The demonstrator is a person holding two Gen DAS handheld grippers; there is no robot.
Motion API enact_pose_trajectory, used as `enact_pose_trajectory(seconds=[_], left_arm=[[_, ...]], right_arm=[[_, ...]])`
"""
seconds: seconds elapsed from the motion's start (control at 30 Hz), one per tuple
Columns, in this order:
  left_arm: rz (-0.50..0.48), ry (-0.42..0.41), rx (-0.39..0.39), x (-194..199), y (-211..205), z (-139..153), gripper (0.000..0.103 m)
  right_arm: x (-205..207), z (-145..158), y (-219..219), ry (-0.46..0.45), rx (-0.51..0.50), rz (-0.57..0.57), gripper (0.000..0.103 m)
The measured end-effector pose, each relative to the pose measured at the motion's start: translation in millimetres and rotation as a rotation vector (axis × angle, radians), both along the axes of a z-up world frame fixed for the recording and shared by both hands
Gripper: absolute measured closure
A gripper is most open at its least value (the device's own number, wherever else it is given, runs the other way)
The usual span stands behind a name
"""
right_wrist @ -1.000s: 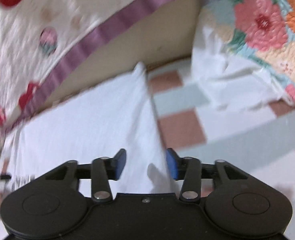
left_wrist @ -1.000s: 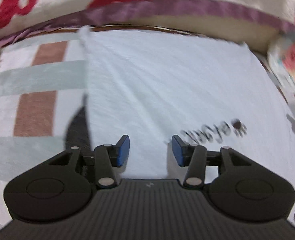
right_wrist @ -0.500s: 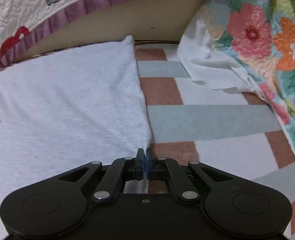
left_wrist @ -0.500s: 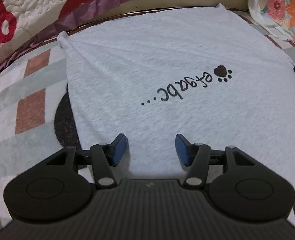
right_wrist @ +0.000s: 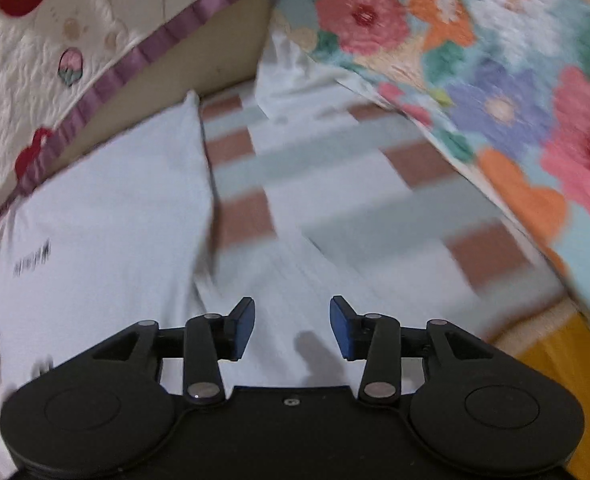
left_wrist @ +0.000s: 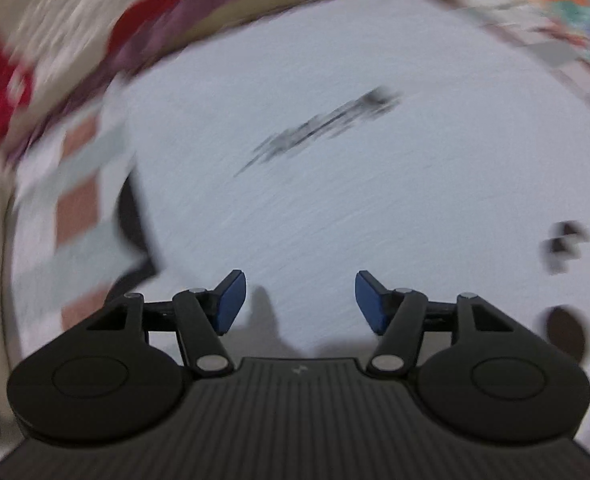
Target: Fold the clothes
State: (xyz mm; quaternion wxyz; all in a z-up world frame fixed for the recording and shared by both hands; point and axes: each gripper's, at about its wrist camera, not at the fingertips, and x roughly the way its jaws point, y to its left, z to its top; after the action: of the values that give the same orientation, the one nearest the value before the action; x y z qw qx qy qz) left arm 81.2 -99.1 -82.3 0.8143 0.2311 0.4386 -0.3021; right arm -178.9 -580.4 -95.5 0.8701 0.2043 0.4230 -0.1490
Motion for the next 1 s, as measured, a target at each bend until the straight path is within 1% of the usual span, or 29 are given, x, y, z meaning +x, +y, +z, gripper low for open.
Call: enact_pose_trajectory(seconds=[0.07, 0.13, 0.2, 0.27, 0.33, 0.43, 0.5, 0.57, 0.6, 0.63, 0.67, 0.7, 0.73, 0.77, 0.8, 0.83, 0.9, 0.93, 1.0], left_arm=[[-0.084, -0.045, -0.032, -21.4, -30.9, 13.9, 0.042], [-0.159, -0.060, -0.076, -43.3, -67.3, 20.3, 0.042], [-0.226, -0.036, -0.144, -63.5, -102.9, 25.7, 0.042], [-0.266, 0.001, -0.176, -75.4, -122.9, 21.8, 0.042], [-0.306, 0.039, -0.208, -87.3, -142.8, 17.8, 0.042], [-0.366, 0.095, -0.255, -105.2, -172.6, 11.8, 0.043], [-0.406, 0.132, -0.286, -117.1, -192.5, 7.8, 0.043], [-0.433, 0.153, -0.290, -127.5, -199.1, 1.0, 0.042], [-0.441, 0.164, -0.276, -130.0, -198.5, -1.1, 0.042], [-0.448, 0.175, -0.263, -132.6, -198.0, -3.2, 0.042], [-0.455, 0.187, -0.249, -135.1, -197.4, -5.3, 0.042], [-0.463, 0.198, -0.235, -137.6, -196.8, -7.4, 0.042], [-0.470, 0.209, -0.222, -140.1, -196.2, -9.5, 0.042], [-0.477, 0.220, -0.208, -142.7, -195.6, -11.6, 0.042], [-0.484, 0.232, -0.194, -145.2, -195.0, -13.7, 0.042], [-0.491, 0.243, -0.180, -147.7, -194.4, -15.8, 0.042], [-0.506, 0.265, -0.153, -152.8, -193.3, -20.0, 0.041], [-0.513, 0.276, -0.139, -155.3, -192.7, -22.1, 0.041], [-0.527, 0.299, -0.111, -160.4, -191.5, -26.3, 0.041]], right_arm=[[-33.0, 0.3, -4.8, -0.003, 0.032, -0.031, 0.055], [-58.2, -2.1, -11.6, -0.039, 0.104, -0.080, 0.054], [-76.6, -8.0, -20.5, -0.093, 0.215, -0.142, 0.050], [-86.5, -19.3, -27.4, -0.134, 0.331, -0.183, 0.050], [-85.1, -33.0, -31.7, -0.174, 0.422, -0.174, 0.050], [-74.2, -51.6, -40.5, -0.204, 0.455, -0.218, 0.050], [-68.5, -63.3, -46.8, -0.231, 0.499, -0.251, 0.046], [-64.4, -73.5, -48.6, -0.262, 0.564, -0.267, 0.045], [-62.4, -78.6, -49.5, -0.278, 0.596, -0.276, 0.044], [-59.8, -81.3, -48.6, -0.285, 0.617, -0.266, 0.048], [-57.6, -78.5, -45.0, -0.285, 0.591, -0.250, 0.080], [-57.0, -70.2, -40.4, -0.302, 0.520, -0.224, 0.099], [-60.0, -58.2, -35.2, -0.359, 0.442, -0.192, 0.099], [-67.0, -43.1, -29.3, -0.448, 0.374, -0.160, 0.100], [-74.3, -28.7, -23.7, -0.509, 0.310, -0.134, 0.100], [-77.7, -22.9, -19.8, -0.501, 0.258, -0.127, 0.100], [-80.0, -23.1, -14.0, -0.422, 0.177, -0.128, 0.100], [-80.4, -27.0, -13.3, -0.387, 0.169, -0.132, 0.100], [-79.6, -41.2, -15.6, -0.323, 0.211, -0.146, 0.100]])
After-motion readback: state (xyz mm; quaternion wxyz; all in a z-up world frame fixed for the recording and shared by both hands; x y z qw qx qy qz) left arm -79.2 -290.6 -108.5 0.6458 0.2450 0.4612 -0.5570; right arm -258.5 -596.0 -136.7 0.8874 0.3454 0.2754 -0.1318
